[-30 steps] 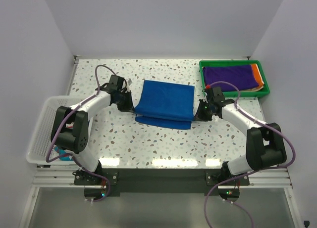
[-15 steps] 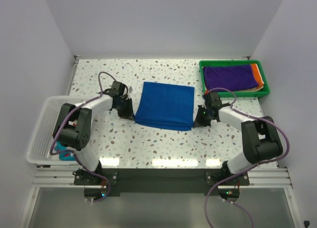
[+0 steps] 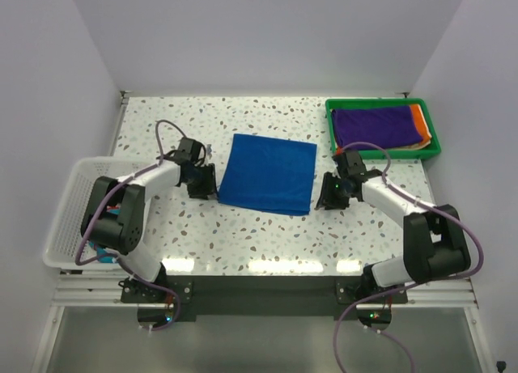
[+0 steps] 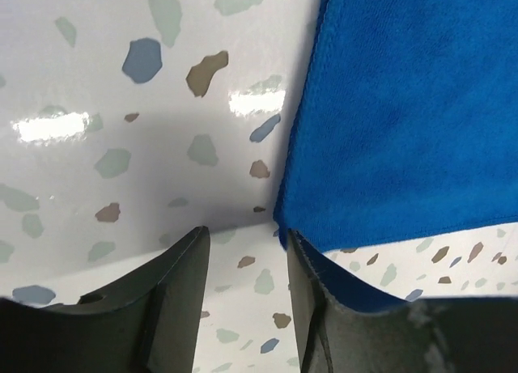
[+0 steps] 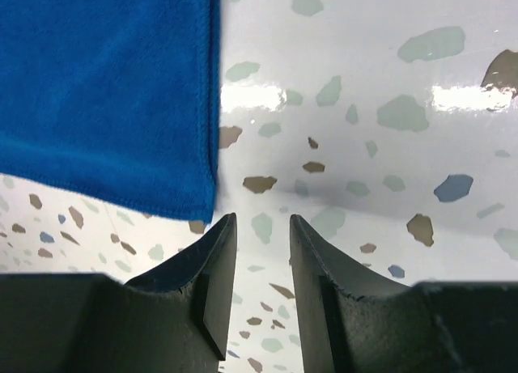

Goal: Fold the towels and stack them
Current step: Fold the towel

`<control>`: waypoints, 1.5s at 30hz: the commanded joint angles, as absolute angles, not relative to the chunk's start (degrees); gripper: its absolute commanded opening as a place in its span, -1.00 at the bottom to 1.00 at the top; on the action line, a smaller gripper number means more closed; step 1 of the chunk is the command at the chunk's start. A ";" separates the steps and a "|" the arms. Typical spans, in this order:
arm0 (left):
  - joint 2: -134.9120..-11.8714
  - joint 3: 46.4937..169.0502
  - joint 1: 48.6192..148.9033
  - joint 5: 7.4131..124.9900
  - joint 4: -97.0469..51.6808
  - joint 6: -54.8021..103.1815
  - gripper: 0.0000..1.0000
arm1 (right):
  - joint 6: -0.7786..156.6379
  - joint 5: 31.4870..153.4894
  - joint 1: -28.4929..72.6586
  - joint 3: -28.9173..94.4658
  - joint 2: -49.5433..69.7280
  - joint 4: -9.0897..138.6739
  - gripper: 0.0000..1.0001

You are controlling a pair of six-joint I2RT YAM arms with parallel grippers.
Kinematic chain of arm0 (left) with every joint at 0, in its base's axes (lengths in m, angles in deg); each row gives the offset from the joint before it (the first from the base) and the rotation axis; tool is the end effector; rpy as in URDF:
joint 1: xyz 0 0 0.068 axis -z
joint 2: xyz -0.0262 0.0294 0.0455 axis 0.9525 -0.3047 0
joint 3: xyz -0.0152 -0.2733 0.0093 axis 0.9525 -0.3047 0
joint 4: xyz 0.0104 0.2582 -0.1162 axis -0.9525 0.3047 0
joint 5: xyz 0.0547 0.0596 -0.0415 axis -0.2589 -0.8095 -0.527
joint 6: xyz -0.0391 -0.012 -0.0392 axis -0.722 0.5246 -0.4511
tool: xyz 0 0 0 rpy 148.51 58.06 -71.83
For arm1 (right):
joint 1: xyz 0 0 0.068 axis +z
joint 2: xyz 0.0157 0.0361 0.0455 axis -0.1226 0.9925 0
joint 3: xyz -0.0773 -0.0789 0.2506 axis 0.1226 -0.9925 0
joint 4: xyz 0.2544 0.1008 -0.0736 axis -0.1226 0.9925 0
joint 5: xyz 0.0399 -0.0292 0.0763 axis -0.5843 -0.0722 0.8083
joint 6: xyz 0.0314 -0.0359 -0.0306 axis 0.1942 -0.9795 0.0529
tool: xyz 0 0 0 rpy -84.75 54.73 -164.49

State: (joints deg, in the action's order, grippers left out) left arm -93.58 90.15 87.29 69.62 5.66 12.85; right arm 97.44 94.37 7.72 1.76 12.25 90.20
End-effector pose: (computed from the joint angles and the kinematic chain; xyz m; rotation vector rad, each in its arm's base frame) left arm 0.3177 -0.0936 0.1424 -0.1352 2.7950 -0.4534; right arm 0.2732 0.0789 0.1539 0.2259 2.7436 0.4324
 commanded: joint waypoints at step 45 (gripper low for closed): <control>-95.82 86.77 99.77 61.45 -1.51 3.43 -0.42 | 98.63 95.13 22.14 0.30 19.36 81.33 -0.65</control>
